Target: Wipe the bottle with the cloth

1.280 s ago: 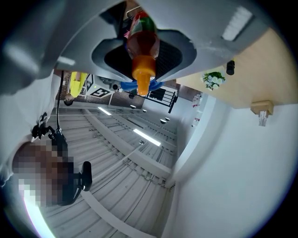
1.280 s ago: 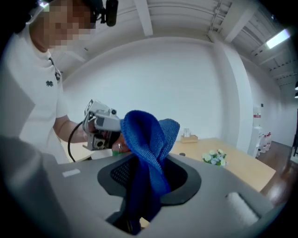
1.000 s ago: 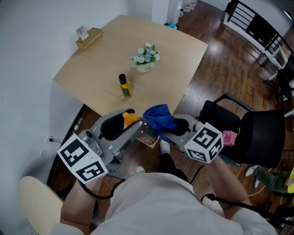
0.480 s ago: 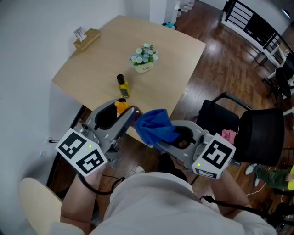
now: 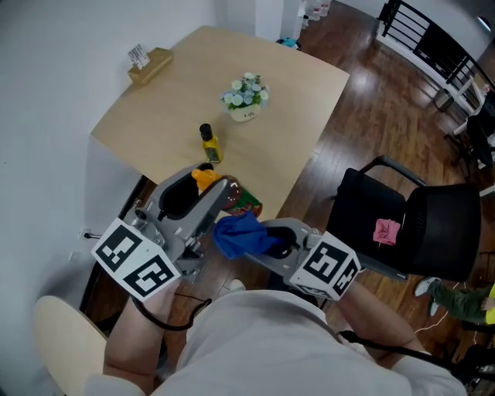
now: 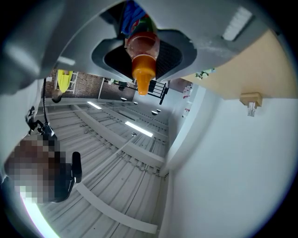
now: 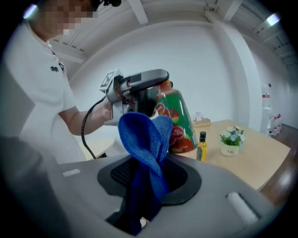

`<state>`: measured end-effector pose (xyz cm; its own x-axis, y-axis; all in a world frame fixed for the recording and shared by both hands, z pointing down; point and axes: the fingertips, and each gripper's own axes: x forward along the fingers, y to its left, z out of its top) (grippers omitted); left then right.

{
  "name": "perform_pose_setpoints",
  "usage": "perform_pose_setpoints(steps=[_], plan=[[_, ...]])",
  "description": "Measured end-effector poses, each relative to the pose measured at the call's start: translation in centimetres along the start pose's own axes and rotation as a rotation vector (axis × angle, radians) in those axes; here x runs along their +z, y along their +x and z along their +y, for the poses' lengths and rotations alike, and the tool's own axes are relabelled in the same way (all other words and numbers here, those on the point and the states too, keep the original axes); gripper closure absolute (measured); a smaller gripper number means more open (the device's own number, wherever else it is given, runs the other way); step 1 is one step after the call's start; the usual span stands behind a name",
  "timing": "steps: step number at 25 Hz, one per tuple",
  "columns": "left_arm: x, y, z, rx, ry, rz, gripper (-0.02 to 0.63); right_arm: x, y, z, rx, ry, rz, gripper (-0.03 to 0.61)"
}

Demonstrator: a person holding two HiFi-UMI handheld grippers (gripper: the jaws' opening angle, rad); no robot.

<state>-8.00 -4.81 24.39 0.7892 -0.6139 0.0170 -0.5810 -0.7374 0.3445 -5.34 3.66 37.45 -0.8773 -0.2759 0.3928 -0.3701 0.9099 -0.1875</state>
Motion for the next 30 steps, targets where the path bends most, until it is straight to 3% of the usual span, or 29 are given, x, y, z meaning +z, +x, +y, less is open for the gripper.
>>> perform_pose_setpoints(steps=[8,10,13,16,21,24,30], plan=[[0.7,-0.9,-0.2,0.015,-0.025,-0.041,0.454,-6.3,-0.8,-3.3,-0.065,0.162,0.079,0.440],[0.8,-1.1,0.1,0.020,-0.020,-0.041,0.454,-6.6,-1.5,-4.4,-0.090,0.266,0.040,0.440],[0.8,-1.2,0.0,0.017,-0.010,-0.037,0.454,-4.1,-4.0,-5.6,-0.149,0.384,-0.104,0.440],[0.1,-1.0,0.0,0.016,0.015,-0.013,0.454,1.0,-6.3,-5.2,-0.183,0.315,-0.224,0.440],[-1.0,-0.9,0.1,0.005,0.000,0.010,0.454,7.5,-5.6,-2.8,-0.100,0.178,-0.292,0.440],[-0.9,-0.8,-0.2,0.009,0.001,0.005,0.454,6.9,-4.7,-2.7,-0.089,0.182,-0.280,0.440],[0.7,-2.0,1.0,0.026,0.010,-0.026,0.454,1.8,-2.6,-4.6,-0.122,0.300,-0.215,0.440]])
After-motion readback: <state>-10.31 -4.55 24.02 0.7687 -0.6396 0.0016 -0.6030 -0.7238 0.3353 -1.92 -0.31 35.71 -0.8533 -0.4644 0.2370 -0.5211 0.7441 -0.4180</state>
